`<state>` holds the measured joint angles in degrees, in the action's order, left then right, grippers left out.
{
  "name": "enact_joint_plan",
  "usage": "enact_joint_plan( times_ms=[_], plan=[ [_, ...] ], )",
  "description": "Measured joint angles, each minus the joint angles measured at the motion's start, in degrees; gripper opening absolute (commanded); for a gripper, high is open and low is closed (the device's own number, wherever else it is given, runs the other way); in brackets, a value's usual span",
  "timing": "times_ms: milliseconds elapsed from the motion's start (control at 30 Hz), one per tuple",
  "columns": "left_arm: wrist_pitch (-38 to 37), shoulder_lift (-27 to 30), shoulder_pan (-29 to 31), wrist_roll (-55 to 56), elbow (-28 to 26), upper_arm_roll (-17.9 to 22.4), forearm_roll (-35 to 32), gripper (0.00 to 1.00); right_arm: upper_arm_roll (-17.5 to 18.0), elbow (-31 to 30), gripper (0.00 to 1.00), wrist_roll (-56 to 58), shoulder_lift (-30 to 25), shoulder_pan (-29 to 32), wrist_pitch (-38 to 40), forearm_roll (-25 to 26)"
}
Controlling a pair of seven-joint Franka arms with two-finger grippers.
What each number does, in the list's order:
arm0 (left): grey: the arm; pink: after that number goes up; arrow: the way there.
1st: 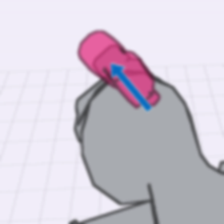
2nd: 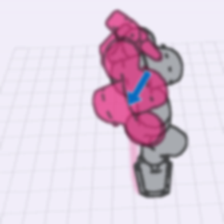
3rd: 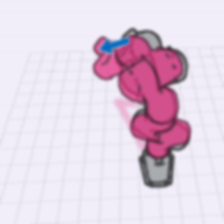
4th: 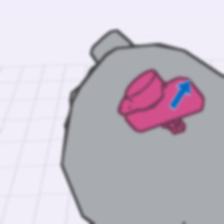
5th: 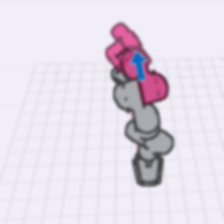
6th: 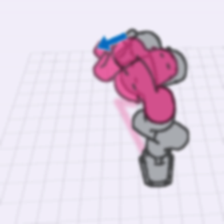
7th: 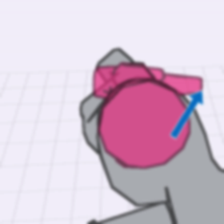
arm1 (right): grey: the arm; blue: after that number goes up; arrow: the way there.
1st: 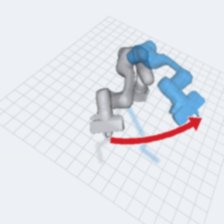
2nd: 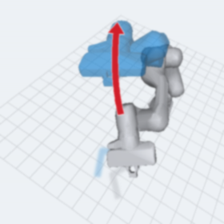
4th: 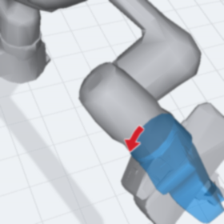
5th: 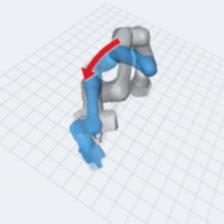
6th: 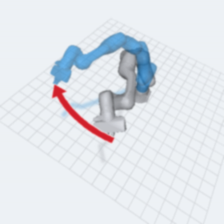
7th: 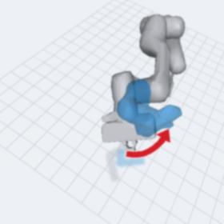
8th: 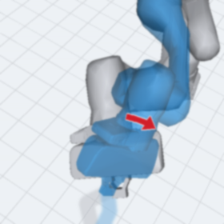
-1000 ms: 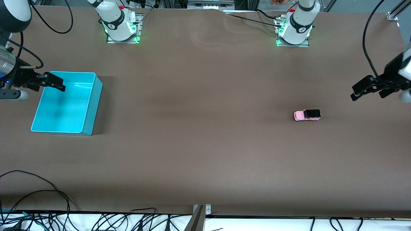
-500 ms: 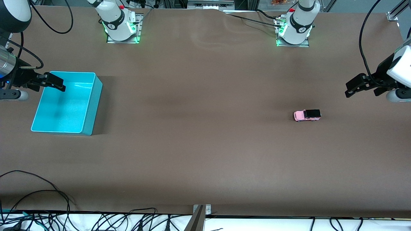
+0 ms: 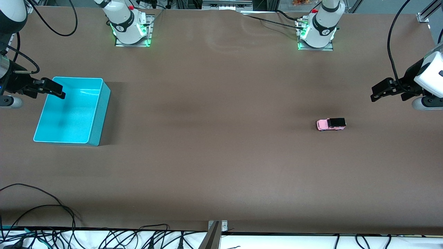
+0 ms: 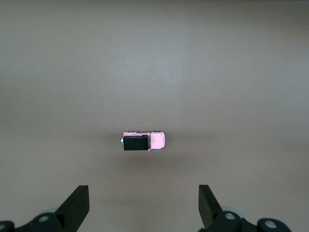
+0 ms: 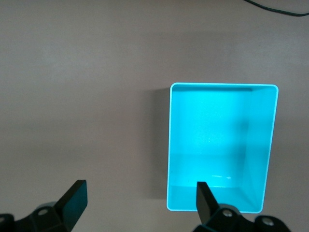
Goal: Wind and store pink jeep toy
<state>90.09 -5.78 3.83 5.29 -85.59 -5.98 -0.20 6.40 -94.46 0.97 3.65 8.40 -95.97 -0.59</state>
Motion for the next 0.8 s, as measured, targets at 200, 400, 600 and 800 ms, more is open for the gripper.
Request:
enact_joint_plan(
  times_ms=[200,400,600,800],
  plan=[
    [-0.06,0.00,0.38,-0.01,0.00,0.07,0.00,1.00,-0.03,0.00,1.00,0.00,0.00,0.00,0.01,0.00],
    [-0.06,0.00,1.00,-0.09,0.00,0.17,0.00,1.00,-0.31,0.00,1.00,0.00,0.00,0.01,0.01,0.00],
    [-0.07,0.00,1.08,-0.10,0.00,0.17,0.00,1.00,-0.34,0.01,1.00,0.00,0.00,0.01,0.01,0.00],
    [-0.09,0.00,1.09,-0.10,0.00,0.17,0.00,1.00,-0.34,0.01,1.00,0.00,0.00,0.01,0.01,0.00]
  ],
)
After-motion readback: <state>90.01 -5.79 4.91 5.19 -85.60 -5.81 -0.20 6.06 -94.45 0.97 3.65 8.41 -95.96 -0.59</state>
